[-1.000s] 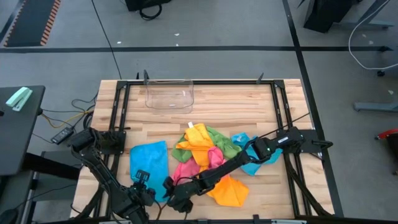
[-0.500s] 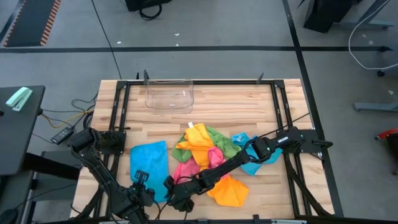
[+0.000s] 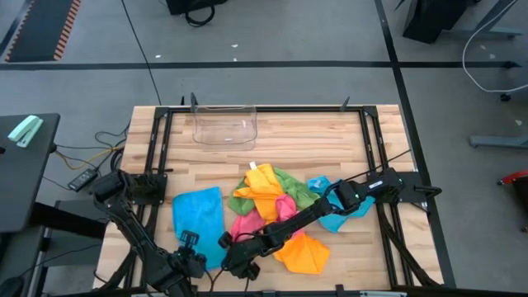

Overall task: Fold microfiber towels
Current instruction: Fold the left blue microfiber towel

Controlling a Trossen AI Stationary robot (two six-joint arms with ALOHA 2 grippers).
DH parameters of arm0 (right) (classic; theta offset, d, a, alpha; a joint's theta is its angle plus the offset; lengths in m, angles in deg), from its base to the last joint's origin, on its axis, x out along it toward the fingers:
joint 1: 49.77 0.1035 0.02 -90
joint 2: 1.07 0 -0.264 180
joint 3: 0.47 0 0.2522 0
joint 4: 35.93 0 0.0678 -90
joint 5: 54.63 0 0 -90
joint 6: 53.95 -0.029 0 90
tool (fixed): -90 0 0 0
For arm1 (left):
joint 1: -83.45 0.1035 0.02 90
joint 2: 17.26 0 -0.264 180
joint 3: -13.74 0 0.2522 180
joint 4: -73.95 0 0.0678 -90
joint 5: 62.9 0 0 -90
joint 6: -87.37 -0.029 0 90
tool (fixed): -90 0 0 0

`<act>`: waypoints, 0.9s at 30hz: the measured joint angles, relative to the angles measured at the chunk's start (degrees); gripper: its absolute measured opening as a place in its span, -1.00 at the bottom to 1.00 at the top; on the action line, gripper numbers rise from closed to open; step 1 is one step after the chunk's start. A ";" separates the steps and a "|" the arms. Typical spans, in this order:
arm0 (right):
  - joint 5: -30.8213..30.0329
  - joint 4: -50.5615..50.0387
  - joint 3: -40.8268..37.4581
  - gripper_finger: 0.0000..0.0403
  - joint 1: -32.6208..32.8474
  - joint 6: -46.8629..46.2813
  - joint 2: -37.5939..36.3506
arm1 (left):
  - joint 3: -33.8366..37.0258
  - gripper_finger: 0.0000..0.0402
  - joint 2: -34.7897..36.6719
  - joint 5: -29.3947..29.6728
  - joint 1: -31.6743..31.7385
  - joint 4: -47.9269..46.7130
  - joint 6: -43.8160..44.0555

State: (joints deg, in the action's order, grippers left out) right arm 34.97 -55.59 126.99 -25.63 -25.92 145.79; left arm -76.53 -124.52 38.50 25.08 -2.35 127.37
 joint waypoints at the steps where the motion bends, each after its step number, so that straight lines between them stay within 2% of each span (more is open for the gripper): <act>1: 0.30 -1.33 -0.03 -0.94 0.06 -0.18 -0.51 | 0.00 -0.94 0.02 0.00 -0.29 0.75 0.19; 4: 1.90 -3.77 -0.01 -0.95 0.18 -1.93 -2.89 | -0.04 -0.95 0.39 -0.04 -1.26 2.62 1.56; 7: 3.27 -6.48 0.01 -0.95 0.26 -3.62 -5.40 | -0.09 -0.87 1.31 -0.04 -1.85 3.29 3.07; 13: 3.47 -8.89 0.01 -0.95 0.00 -6.93 -8.91 | -0.09 -0.82 2.51 -0.05 -2.13 1.63 7.74; 20: 3.42 -11.72 0.04 -0.96 -2.06 -14.28 -9.63 | -0.07 -0.94 2.54 -0.07 -2.29 -4.18 13.75; 27: 3.23 -13.15 0.04 -0.96 -4.88 -21.18 -9.64 | 0.04 -0.83 1.33 0.48 -2.22 -5.83 14.63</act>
State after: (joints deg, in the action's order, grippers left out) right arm 38.20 -68.73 127.02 -30.51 -47.09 136.15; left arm -76.49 -123.19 38.98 22.85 -8.17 142.00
